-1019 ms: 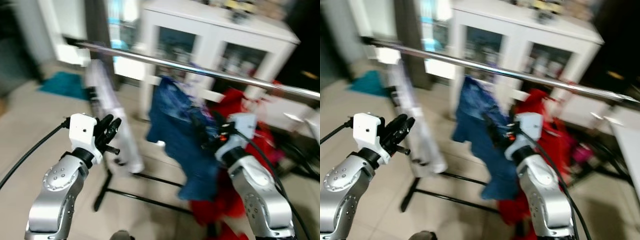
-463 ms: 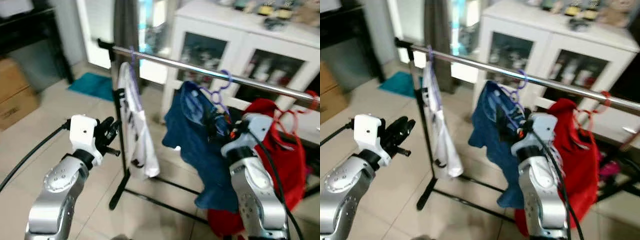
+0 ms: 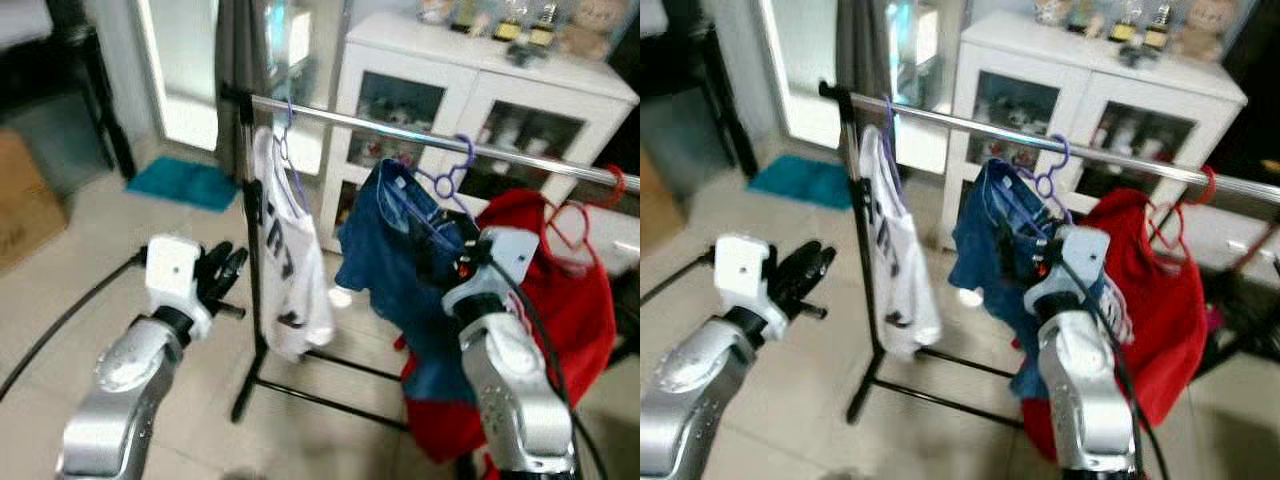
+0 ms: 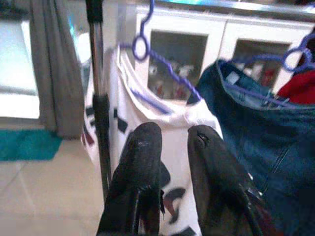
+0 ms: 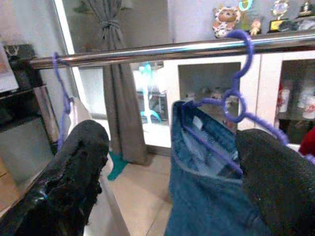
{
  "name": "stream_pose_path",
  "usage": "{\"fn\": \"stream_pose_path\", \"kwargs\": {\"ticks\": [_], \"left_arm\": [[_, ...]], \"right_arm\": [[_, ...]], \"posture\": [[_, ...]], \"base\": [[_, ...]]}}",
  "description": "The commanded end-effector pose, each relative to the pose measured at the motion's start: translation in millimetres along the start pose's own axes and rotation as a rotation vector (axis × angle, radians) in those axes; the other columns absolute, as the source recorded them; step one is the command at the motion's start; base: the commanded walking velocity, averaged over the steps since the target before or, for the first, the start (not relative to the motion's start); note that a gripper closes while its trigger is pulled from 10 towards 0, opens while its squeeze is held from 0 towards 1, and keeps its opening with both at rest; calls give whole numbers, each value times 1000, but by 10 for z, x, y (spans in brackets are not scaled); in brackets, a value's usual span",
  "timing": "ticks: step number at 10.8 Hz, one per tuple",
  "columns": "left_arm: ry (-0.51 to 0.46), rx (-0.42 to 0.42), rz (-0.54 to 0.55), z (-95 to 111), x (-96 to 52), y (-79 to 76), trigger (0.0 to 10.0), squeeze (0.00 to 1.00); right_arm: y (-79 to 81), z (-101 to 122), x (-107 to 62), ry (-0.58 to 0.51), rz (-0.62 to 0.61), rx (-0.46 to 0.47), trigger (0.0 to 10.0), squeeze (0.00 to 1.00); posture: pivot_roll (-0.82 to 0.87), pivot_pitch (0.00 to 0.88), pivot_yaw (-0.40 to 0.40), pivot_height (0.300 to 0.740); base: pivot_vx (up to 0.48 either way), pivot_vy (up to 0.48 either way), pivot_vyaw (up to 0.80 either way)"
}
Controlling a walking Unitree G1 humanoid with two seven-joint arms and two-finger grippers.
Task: Hang hanger
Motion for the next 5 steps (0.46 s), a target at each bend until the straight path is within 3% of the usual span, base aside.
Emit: {"fn": "stream_pose_path", "kwargs": {"ticks": [1,2,3,4,5], "left_arm": [[4,12,5,12,-4,24,10000,0],[2,9,17,12,0,41,10000,0],[-12,-20,35,27,9,47,10000,0],[-14,-36,60,41,17,60,10000,0],[-17,-40,66,44,17,62,10000,0]], "right_arm": [[38,50,18,-30,6,21,10000,1000],[38,67,21,-42,-3,43,10000,1000],[-39,23,41,4,-68,-34,10000,1000],[-5,-83,72,129,11,-80,10000,1000],[25,-77,67,118,42,-67,10000,1000]], "posture": [[-49,0,-93,740],[-51,0,-96,740],[-51,0,-96,740],[-48,0,-99,740],[-42,0,-102,740]], "base": [[0,277,0],[0,277,0],[0,0,0],[0,0,0],[0,0,0]]}}
Point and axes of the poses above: a point about 5 cm out from each wrist's last joint towards the gripper, its own x axis pointing out of the wrist towards the gripper, its own z axis along the axis of the wrist's last joint, y = z × x, the point moved 3 cm from there along x, pointing out of the wrist towards the gripper, and after that the axes turned 2 degrees about -x, right-handed, at the moved point
